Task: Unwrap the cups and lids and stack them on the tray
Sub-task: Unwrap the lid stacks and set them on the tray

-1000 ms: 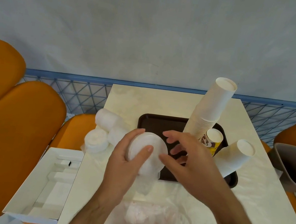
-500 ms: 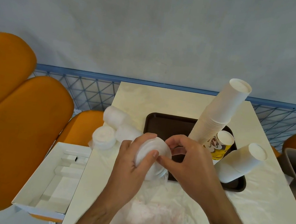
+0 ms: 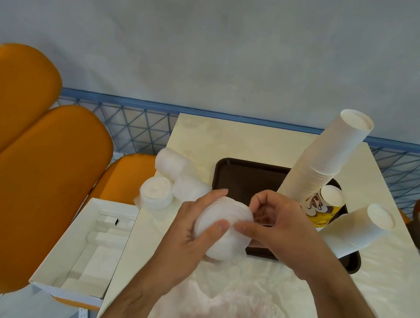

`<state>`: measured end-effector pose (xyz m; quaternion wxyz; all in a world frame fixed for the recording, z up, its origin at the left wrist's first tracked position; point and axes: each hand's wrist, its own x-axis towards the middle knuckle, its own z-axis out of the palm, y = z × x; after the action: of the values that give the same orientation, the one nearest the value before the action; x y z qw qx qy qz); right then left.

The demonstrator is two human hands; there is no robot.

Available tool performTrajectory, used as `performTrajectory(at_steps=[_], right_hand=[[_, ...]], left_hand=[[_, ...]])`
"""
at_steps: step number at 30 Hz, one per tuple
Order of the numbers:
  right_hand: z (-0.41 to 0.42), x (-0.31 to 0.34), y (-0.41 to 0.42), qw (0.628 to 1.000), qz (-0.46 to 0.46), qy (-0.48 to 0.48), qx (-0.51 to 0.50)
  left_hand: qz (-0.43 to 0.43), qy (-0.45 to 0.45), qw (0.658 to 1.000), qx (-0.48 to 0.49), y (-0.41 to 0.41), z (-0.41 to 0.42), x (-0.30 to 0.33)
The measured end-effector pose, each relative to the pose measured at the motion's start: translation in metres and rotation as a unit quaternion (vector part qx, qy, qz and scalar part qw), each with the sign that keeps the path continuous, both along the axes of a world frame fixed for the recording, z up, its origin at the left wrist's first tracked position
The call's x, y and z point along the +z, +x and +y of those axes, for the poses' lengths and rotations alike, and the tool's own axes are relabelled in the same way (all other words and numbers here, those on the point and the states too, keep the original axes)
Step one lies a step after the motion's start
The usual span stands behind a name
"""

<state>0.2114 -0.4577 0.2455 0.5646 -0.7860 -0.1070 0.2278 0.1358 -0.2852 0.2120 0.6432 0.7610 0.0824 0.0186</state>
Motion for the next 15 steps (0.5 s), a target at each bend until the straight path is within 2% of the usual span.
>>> performTrajectory(at_steps=[3,6,8,11,13,15], right_hand=[[-0.001,-0.003,0.003,0.996,0.067,0.06,-0.006],[0.001,-0.009,0.004,0.987,0.118,0.108,-0.005],[0.003,-0.015,0.005,0.967,0.172,0.187,-0.016],[0.003,-0.033,0.018,0.932,0.228,0.264,-0.096],[0.004,-0.06,0.033,0.926,0.24,0.239,-0.168],[0.005,-0.096,0.049,0.94,0.224,0.143,-0.214]], left_hand=[[0.015,-0.037,0.999,-0.024,-0.002,0.006,0.003],[0.018,-0.103,0.995,-0.008,-0.002,0.012,0.003],[0.029,-0.168,0.985,0.019,-0.002,0.017,-0.001],[0.042,-0.215,0.973,0.071,-0.003,0.022,-0.01],[0.045,-0.218,0.969,0.105,-0.003,0.026,-0.015],[0.041,-0.219,0.965,0.139,-0.005,0.032,-0.019]])
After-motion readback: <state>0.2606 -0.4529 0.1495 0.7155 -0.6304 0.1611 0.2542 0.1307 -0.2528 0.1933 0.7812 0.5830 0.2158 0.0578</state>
